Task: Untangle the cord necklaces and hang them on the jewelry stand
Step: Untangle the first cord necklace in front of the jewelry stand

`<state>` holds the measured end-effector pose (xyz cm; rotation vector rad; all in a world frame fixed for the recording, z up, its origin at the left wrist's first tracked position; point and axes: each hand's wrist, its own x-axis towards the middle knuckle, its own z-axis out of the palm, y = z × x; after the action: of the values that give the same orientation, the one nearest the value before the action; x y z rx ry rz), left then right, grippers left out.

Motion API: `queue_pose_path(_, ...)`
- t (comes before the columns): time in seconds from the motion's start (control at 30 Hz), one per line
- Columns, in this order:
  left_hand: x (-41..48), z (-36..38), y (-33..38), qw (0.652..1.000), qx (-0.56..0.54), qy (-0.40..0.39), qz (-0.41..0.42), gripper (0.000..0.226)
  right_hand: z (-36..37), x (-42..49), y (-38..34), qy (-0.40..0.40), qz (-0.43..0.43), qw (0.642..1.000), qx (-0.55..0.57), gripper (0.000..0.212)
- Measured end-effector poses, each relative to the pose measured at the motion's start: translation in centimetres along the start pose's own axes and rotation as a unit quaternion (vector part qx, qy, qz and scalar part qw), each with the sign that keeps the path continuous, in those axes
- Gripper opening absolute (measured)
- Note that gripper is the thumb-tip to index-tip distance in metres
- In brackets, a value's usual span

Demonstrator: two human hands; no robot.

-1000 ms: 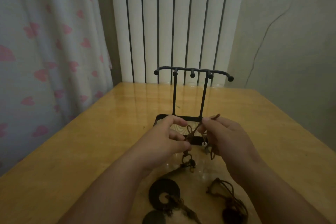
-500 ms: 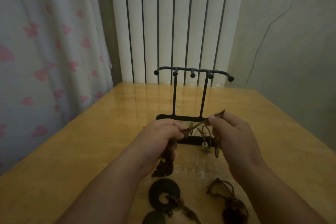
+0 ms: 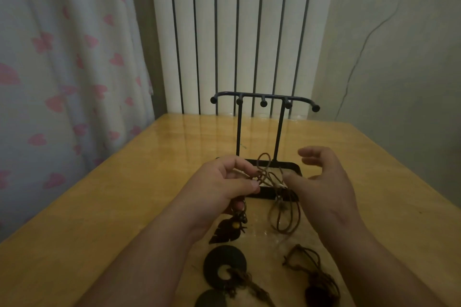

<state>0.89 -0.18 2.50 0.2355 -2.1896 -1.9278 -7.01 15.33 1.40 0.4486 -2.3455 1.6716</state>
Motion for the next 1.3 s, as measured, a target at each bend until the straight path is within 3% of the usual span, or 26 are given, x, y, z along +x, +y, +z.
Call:
queue_pose_path(0.1, 0.1, 0.0, -0.1, 1.0, -0.006, 0.007, 0.003, 0.017, -0.2, -0.3, -0.5, -0.011, -0.049, 0.999, 0.019, 0.021)
queue_pose_path(0.23, 0.1, 0.0, 0.0, 1.0, -0.014, 0.008, 0.011, 0.018, 0.0, -1.2, -1.5, -0.125, -0.08, 0.988, 0.037, 0.009)
queue_pose_path(0.3, 0.1, -0.1, 0.0, 1.0, -0.013, 0.006, 0.015, 0.018, 0.3, -1.3, -1.4, -0.145, -0.08, 0.986, 0.026, 0.009)
queue_pose_path(0.4, 0.1, -0.1, -0.1, 1.0, -0.004, 0.007, 0.021, 0.018, 0.3, -1.1, -1.2, -0.138, -0.067, 0.988, 0.024, 0.006)
queue_pose_path(0.67, 0.2, -0.1, 0.0, 1.0, -0.01, -0.007, 0.025, 0.024, 0.1, -1.1, -1.2, -0.138, -0.039, 0.987, 0.069, 0.025)
queue_pose_path(1.0, 0.2, -0.1, 0.0, 1.0, -0.003, -0.005, 0.023, 0.029, 0.0, -1.2, -1.5, -0.152, -0.006, 0.977, 0.15, 0.012)
queue_pose_path(1.3, 0.2, -0.3, -0.2, 0.999, 0.029, -0.008, 0.026, 0.021, 0.4, -1.2, -1.3, -0.117, -0.03, 0.989, 0.088, 0.009)
